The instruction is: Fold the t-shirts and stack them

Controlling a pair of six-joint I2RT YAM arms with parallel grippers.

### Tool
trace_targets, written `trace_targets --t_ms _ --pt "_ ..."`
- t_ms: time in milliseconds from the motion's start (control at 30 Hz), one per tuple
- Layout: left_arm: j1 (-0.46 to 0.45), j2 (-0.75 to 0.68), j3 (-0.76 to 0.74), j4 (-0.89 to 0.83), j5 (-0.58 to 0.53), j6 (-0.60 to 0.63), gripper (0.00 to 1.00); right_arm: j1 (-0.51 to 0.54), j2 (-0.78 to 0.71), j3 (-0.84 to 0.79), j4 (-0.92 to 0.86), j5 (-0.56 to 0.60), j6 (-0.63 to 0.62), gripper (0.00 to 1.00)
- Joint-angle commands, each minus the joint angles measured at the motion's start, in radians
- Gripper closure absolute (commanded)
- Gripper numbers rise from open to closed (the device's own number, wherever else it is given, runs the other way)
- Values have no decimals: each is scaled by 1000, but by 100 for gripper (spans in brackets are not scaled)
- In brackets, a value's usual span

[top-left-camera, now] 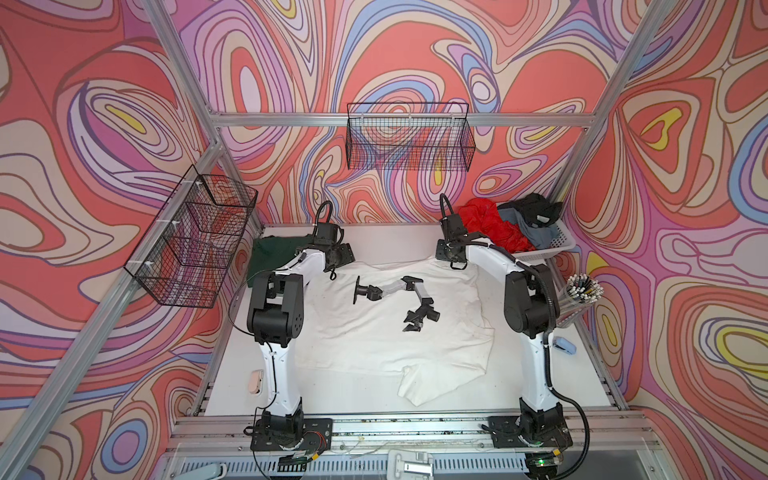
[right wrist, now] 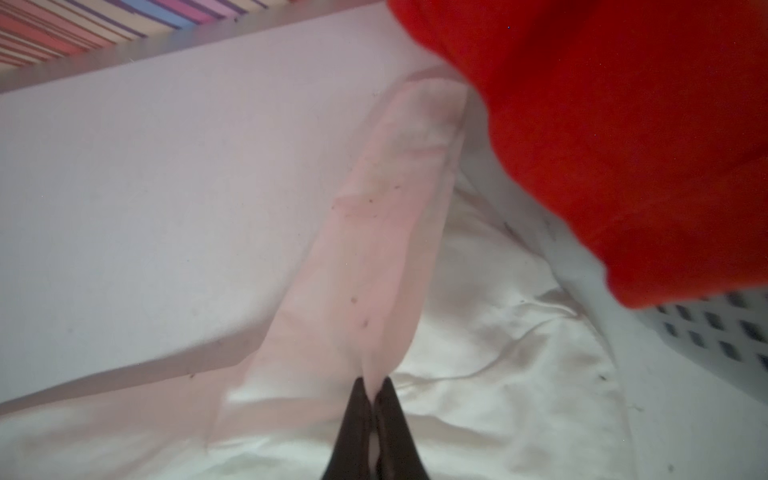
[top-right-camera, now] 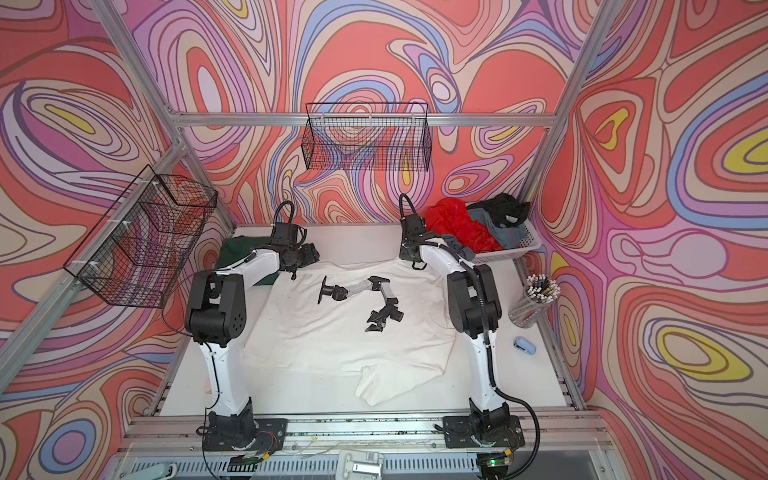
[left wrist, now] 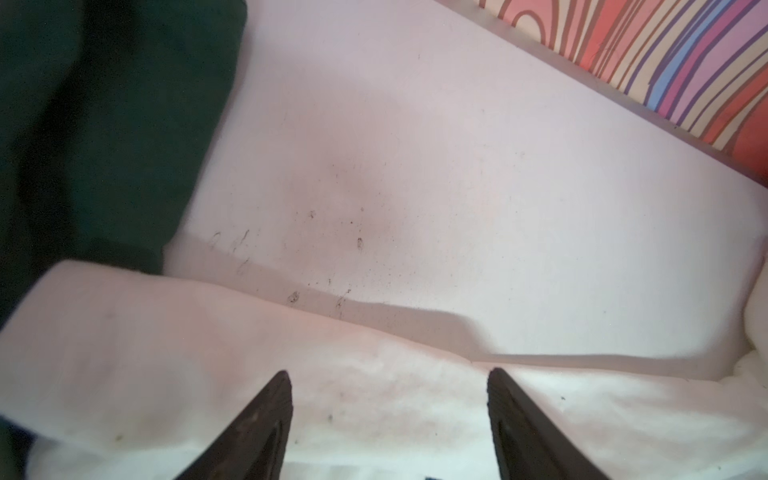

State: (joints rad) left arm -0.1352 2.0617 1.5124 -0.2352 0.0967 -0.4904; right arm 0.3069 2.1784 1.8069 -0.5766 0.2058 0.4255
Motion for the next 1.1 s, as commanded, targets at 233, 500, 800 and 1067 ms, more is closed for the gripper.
trace_targets --t_ms 233,500,800,1067 --pt "13 -82 -77 29 -40 -8 27 60 -165 -153 -55 48 66 100" --pt "14 -99 -130 62 -49 -28 26 132 -238 -313 -45 77 165 100" --pt "16 -57 -72 39 -58 -46 23 168 -203 -397 -38 67 216 100" --pt "16 13 18 18 -17 -43 21 169 -237 -434 1 -26 228 74"
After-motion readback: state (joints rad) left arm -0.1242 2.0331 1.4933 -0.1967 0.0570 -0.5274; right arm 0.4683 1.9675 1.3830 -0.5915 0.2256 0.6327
